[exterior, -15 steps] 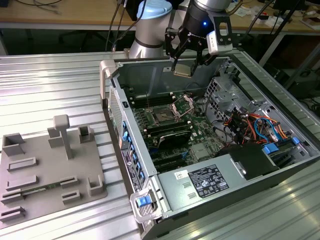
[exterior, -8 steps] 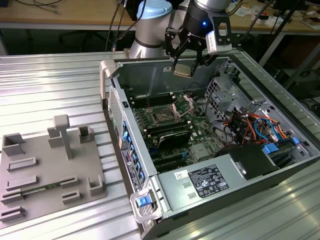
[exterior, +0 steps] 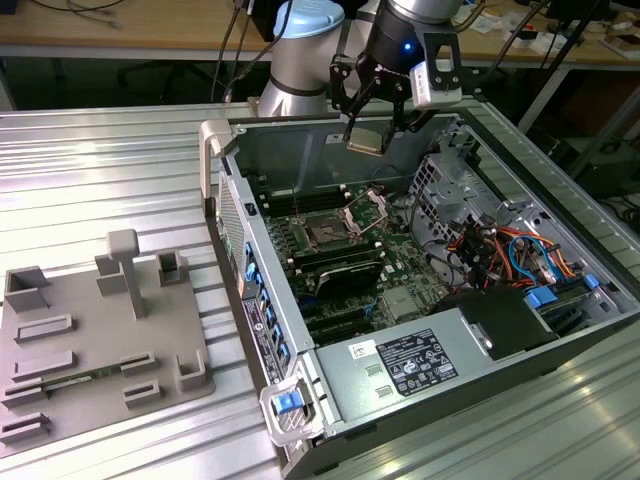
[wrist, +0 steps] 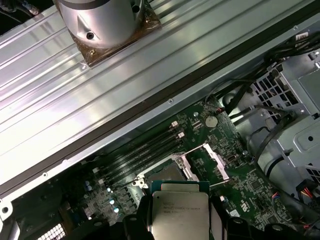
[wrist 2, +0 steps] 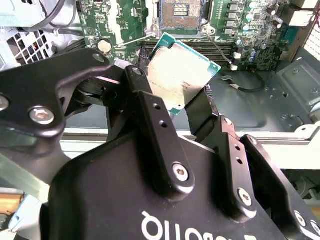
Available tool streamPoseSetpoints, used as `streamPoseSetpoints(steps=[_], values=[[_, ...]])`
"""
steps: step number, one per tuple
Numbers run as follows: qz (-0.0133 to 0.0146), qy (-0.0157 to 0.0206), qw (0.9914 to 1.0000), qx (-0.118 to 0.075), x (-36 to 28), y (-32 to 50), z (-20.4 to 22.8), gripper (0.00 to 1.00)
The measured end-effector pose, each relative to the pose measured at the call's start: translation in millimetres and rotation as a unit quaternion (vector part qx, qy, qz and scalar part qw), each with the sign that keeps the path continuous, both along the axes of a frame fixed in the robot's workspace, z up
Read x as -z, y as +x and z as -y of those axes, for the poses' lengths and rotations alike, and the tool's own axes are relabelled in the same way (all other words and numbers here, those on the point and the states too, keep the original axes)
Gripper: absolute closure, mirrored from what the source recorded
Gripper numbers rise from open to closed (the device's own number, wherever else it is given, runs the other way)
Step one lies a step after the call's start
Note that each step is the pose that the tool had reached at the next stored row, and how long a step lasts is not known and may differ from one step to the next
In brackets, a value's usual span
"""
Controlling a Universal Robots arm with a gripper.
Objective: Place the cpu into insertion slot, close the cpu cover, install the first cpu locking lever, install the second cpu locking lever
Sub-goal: 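Place the cpu into insertion slot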
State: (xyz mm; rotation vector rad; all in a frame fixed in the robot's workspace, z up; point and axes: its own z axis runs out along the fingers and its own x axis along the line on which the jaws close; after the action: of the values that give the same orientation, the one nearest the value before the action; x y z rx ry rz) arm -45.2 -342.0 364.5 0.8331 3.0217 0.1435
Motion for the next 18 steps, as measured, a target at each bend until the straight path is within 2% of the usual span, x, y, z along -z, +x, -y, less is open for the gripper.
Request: streamPoseSetpoints(steps=[12, 18], values=[[0.0000, 0.0000, 0.99958, 0.029, 0.3, -0.1, 0.0, 0.45], [0.0000, 0.0000, 0.99893, 0.046, 0.5, -0.2, 0.0, 0.45]])
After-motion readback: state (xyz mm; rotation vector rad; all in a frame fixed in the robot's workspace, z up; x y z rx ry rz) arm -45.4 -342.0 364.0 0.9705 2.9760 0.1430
